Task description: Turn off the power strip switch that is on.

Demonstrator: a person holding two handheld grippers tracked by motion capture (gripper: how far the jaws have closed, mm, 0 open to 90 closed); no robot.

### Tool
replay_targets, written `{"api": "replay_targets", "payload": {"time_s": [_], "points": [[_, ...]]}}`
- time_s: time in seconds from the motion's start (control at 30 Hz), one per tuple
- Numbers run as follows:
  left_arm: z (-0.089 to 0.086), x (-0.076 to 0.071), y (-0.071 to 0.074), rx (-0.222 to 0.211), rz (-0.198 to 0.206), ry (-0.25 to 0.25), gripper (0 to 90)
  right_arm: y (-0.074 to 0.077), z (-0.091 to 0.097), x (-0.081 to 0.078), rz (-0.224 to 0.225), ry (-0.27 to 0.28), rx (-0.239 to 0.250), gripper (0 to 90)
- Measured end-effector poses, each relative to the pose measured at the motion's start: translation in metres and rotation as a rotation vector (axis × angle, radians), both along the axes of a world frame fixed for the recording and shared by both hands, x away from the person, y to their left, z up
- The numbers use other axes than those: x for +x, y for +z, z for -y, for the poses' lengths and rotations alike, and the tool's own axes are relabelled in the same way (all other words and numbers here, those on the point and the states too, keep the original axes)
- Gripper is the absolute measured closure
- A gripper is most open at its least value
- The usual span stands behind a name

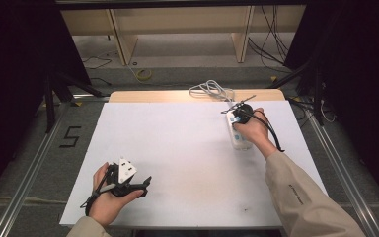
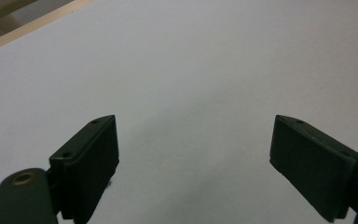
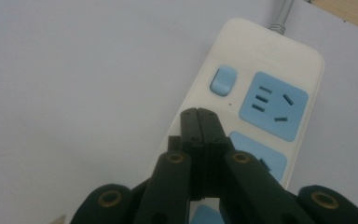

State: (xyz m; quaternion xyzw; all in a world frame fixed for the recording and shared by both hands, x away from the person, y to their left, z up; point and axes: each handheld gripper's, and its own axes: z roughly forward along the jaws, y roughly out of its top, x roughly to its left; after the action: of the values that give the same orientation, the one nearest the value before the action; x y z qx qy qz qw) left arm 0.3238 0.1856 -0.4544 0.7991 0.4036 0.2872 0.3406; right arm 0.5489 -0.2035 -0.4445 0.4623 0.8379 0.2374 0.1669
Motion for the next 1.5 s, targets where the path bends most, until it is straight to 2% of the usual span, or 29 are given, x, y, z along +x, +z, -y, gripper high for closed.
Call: {"api": "replay_targets", "payload": {"time_s": [1.5], "points": [[0.0001, -0.0003, 0.0003, 0.0, 0.003, 0.0, 14.9, -0.0006, 0.0003, -0.0021, 0.018, -0.004, 0.004, 90.0]]}}
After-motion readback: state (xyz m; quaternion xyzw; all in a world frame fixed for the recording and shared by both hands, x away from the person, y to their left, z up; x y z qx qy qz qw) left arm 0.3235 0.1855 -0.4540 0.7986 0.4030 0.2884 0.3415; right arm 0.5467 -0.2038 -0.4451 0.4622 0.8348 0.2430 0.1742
